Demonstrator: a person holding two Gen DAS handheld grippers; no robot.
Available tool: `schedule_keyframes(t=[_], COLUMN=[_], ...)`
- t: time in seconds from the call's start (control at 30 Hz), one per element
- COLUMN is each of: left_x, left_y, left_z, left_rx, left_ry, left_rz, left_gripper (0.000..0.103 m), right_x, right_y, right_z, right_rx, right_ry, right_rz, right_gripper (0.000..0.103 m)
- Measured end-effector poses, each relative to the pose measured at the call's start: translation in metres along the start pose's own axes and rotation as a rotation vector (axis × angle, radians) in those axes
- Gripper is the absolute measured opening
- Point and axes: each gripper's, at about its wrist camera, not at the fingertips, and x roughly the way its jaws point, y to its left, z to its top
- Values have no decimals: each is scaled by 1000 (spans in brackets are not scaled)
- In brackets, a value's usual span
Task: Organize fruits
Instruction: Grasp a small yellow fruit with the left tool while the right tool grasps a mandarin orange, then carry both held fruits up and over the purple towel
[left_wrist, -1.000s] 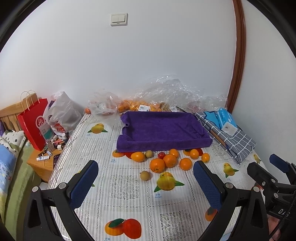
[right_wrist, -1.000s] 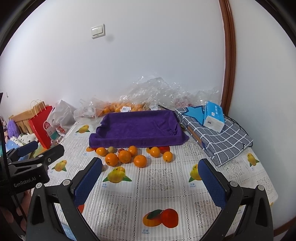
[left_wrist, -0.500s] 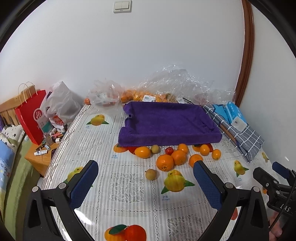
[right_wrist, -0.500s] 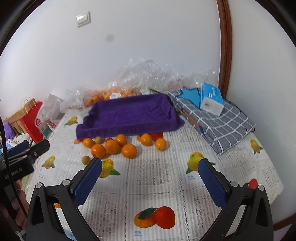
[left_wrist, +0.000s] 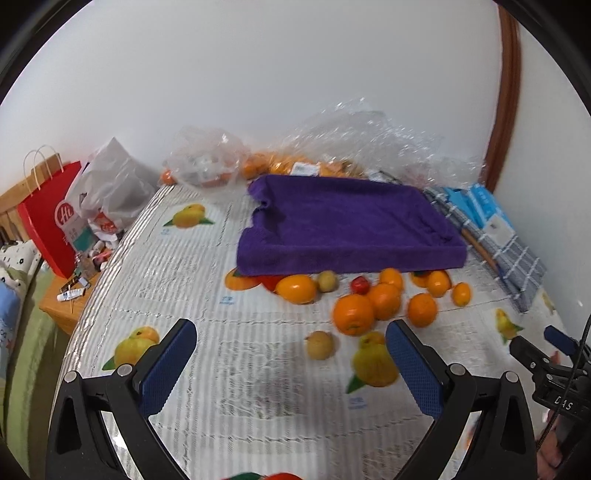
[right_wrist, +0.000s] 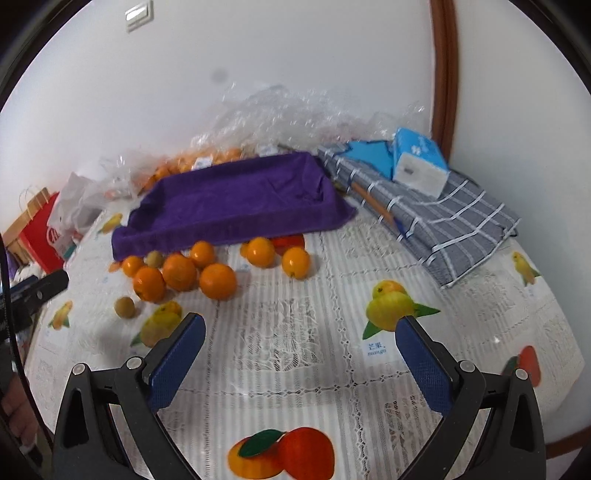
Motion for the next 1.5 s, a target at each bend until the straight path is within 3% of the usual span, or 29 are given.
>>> schedule_keyframes(t=[0.07, 0.17, 0.3, 0.4, 0.53, 0.7, 0.87, 0.97, 1.07, 1.1, 1.2, 1.23, 1.3, 1.5], left_x=[13, 29, 47, 54, 63, 80, 90, 90, 89, 89, 89, 89, 89, 89], left_y=[7, 17, 21, 15, 1, -4, -1, -3, -8, -8, -3, -1, 4, 7], left_z=[-3, -6, -9, -10, -14, -15, -22, -23, -26, -25, -24, -24, -24, -25], left_rx=[-11, -28, -24, 0, 20, 23, 1, 29, 72, 74, 57, 48, 22, 2], left_ry=[32, 82, 126, 124, 123, 155, 173, 161, 135, 133, 130, 130, 128, 125], left_rz=[-5, -20, -21, -61, -129, -114, -137, -145, -105, -103, -113, -119, -140, -164], left_gripper=[103, 103, 97, 96, 96, 94, 68, 61, 49, 41, 29, 27, 26, 26], right_x=[10, 25, 42, 59, 79, 94, 105, 112, 119, 121, 126, 126, 125, 117], right_y=[0, -6, -6, -7, -10, -8, -10, -8, -7, -6, 0, 2, 4, -1], right_z=[-2, -2, 3, 7, 9, 13, 22, 29, 36, 38, 41, 41, 40, 34], right_rx=[-16, 5, -2, -4, 7, -2, -2, -14, -5, -1, -28, -40, -53, -37], right_ry=[4, 12, 23, 40, 74, 98, 104, 109, 101, 96, 92, 91, 87, 81], right_rz=[-43, -18, -34, -44, -8, 25, 43, 39, 35, 39, 20, 20, 14, 46], right_gripper=[102, 99, 87, 75, 70, 67, 62, 62, 62, 61, 45, 37, 32, 32])
